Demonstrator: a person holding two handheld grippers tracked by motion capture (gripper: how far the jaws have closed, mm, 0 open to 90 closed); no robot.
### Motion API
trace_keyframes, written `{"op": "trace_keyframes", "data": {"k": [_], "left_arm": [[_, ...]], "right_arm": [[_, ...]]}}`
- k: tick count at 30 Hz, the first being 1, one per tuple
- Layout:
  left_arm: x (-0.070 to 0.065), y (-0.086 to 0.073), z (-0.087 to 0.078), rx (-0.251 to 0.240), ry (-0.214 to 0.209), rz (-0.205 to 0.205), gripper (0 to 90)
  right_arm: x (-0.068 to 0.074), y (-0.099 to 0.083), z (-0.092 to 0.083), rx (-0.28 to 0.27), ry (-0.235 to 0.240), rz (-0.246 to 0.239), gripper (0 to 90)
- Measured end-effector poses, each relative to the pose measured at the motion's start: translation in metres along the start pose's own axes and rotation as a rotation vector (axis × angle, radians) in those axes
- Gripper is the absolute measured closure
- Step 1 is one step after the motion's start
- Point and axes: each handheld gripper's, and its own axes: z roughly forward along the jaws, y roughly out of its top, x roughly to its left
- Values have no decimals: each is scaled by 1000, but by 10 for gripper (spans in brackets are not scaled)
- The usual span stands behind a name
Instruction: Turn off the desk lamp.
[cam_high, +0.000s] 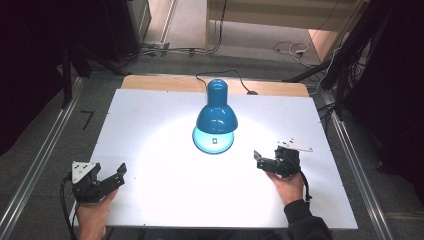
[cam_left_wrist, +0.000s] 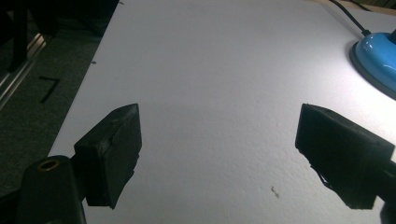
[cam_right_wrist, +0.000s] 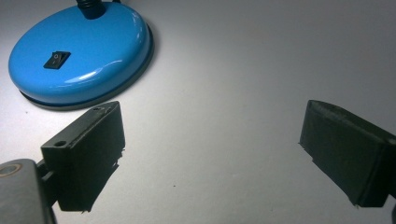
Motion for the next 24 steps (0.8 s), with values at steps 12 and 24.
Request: {"op": "trace_keyframes", "data": {"k": [12, 24], "left_arm": [[0, 0, 1, 6, -5, 0, 153], [1, 0, 1, 8, -8, 0, 153]], "right_arm": [[10, 1, 10, 9, 10, -6, 59], [24, 6, 20, -7, 26, -17, 80]]}}
